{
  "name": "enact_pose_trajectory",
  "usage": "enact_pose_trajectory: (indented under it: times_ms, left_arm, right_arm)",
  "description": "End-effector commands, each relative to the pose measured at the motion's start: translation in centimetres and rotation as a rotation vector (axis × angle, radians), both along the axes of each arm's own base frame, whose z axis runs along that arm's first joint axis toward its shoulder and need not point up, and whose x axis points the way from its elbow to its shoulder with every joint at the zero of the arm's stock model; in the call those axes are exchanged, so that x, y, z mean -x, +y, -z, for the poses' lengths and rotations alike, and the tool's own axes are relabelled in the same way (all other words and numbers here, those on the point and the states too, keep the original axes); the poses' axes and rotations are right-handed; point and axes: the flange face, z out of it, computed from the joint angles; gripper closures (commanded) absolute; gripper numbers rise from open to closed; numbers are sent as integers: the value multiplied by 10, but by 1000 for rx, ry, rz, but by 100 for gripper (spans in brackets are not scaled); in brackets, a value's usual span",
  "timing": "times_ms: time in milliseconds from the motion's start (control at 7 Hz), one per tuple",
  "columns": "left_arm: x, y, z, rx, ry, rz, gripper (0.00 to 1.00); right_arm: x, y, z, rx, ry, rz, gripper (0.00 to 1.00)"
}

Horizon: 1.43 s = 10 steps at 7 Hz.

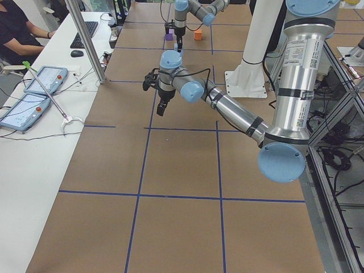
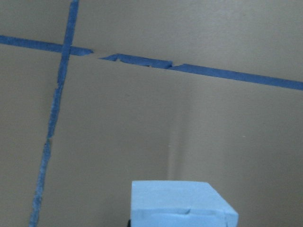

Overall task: Place blue block between orange and purple blocks
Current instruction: 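Carry the light blue cube with the right gripper toward the purple cube, then lower the light blue cube into the gap between purple and orange cubes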

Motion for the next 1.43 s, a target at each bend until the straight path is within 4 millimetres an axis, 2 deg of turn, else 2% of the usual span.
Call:
enact_pose_trajectory:
  times_ms: [0, 143, 286, 571, 857, 1000, 1143, 1286]
  left_arm:
    - [1, 1, 2, -4, 1, 1, 0]
    - [2, 3, 6, -9, 7, 2, 0]
    - [2, 4, 9, 11, 18, 21, 0]
    - [1, 4, 9, 12, 18, 21, 0]
    - [1, 3, 11, 12, 19, 22, 0]
    - [1, 3, 11, 12, 20, 23, 0]
    - [1, 3, 10, 13, 19, 23, 0]
    - [1, 3, 12, 9, 21, 23, 0]
  right_arm:
    - [-123, -9, -100, 14, 51, 84, 76]
    - [-157, -8, -141, 31, 98, 92, 76]
    - [-169, -8, -165, 65, 126, 84, 76]
    - [-164, -18, -212, 150, 176, 84, 76]
    - [-153, -28, -239, 204, 200, 90, 75]
    - [-149, -29, -241, 215, 191, 95, 75]
    - [-138, -44, -246, 228, 199, 95, 75]
    - [-136, -47, -246, 231, 199, 96, 75]
